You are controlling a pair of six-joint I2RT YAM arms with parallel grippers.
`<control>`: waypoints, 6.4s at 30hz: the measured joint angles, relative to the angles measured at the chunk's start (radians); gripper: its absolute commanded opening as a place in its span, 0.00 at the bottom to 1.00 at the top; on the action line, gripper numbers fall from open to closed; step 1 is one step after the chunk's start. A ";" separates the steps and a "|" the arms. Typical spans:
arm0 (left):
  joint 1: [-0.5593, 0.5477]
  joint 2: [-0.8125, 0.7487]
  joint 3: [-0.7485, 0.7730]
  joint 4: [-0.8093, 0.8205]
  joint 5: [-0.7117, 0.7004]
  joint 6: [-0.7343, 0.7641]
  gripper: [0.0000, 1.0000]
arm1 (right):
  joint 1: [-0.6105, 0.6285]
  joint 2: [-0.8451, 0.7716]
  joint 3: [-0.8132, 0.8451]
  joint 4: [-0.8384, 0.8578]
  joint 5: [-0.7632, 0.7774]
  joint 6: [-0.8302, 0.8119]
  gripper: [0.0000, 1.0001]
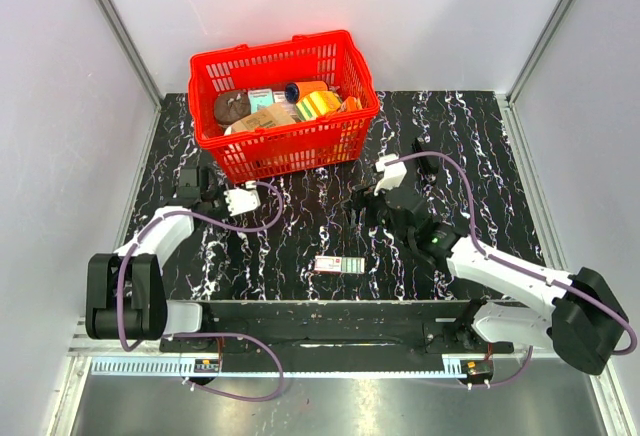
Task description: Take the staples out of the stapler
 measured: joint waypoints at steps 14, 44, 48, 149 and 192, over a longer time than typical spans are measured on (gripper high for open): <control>-0.187 -0.129 -0.010 -0.159 0.006 -0.035 0.26 | 0.002 -0.018 -0.021 0.007 0.000 0.003 0.77; 0.064 0.173 0.138 -0.046 0.022 -0.025 0.75 | 0.012 -0.035 -0.033 0.024 -0.013 0.018 0.78; 0.064 0.220 0.156 -0.035 0.023 -0.021 0.67 | 0.013 -0.014 -0.033 0.028 -0.031 0.022 0.77; 0.390 -0.342 0.279 -0.608 0.383 -0.819 0.86 | 0.318 1.094 1.116 -0.533 -0.391 -0.365 0.09; 0.394 -0.183 0.138 -0.584 0.553 -0.465 0.99 | 0.283 0.654 0.590 0.105 -0.113 0.419 0.00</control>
